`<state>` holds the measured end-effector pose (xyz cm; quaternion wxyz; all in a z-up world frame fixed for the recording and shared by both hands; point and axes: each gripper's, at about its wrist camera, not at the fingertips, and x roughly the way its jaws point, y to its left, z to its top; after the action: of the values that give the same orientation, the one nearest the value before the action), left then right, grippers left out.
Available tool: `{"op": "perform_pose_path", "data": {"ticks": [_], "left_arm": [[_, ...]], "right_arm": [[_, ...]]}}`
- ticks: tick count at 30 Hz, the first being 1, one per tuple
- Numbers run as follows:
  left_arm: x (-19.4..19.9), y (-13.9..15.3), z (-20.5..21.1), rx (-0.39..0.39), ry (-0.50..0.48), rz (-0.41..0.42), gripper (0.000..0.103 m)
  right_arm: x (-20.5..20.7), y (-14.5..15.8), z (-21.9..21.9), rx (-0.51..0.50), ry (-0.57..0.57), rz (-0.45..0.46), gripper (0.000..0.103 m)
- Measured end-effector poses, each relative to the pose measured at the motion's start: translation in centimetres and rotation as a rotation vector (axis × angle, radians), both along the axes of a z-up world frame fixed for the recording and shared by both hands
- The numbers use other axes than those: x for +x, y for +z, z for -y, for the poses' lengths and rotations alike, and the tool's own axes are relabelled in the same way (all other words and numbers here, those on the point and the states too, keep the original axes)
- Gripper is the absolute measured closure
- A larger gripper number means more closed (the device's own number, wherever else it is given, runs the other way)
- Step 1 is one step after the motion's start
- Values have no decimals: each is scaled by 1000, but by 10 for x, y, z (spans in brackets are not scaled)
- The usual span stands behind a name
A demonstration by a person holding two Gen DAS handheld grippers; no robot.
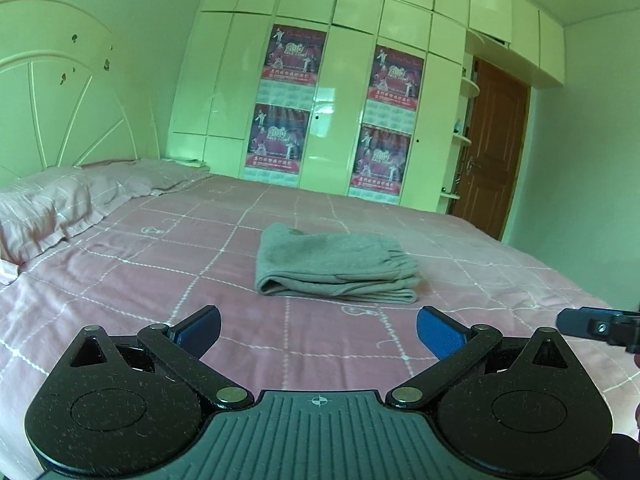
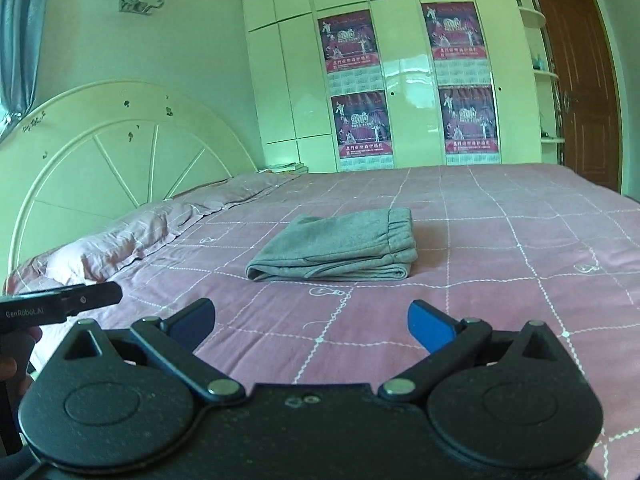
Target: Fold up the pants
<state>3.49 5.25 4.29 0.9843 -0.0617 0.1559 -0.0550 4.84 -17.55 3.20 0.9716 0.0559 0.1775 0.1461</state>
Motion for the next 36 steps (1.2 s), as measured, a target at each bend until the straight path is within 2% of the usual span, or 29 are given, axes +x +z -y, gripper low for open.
{"op": "perform_pose_path", "data": {"ticks": [2, 6, 9, 36], "left_arm": [[-7, -8, 10, 30, -8, 24, 0], [-9, -26, 22, 51, -42, -23, 0], [-11, -23, 24, 58, -33, -4, 0], [-17, -23, 30, 69, -42, -18, 0]], "right_arm": [[-1, -10, -2, -25, -19, -10, 6], [2, -28, -5, -43, -53, -29, 6], [1, -27, -8, -39, -53, -4, 6], [4, -30, -10, -30, -32, -38, 6]]}}
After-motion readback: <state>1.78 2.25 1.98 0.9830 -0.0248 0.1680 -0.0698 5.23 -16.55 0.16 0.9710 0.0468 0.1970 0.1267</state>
